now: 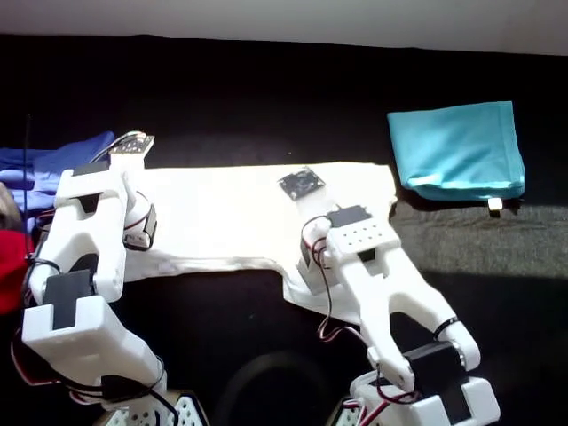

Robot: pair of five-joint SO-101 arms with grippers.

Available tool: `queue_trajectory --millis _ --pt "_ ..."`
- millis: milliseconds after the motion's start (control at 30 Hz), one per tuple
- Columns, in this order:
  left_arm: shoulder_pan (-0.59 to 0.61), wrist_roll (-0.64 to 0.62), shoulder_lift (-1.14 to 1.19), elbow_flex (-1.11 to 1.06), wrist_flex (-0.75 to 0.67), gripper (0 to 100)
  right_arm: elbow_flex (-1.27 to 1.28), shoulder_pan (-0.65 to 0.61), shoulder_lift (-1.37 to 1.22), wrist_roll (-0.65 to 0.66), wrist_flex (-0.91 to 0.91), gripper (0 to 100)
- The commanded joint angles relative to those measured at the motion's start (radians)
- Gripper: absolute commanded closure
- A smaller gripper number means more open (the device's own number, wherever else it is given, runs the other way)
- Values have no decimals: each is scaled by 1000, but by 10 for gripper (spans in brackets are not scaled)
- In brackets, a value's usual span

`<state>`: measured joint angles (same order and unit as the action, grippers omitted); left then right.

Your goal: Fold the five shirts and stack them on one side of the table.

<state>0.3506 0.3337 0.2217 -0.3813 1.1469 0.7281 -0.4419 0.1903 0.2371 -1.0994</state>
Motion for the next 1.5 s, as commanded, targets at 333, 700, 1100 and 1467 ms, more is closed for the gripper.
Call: queue_trajectory --millis 333,700,1100,1467 --pt "25 23 -15 -10 -31 991 53 -67 56 92 -12 991" --pt "24 -48 -18 -48 -175 991 -73 136 -18 236 5 988" --pt "28 -55 -16 -53 -175 991 -262 282 -248 235 94 988" --pt "28 -55 -16 -54 -176 991 -116 87 125 241 -85 990"
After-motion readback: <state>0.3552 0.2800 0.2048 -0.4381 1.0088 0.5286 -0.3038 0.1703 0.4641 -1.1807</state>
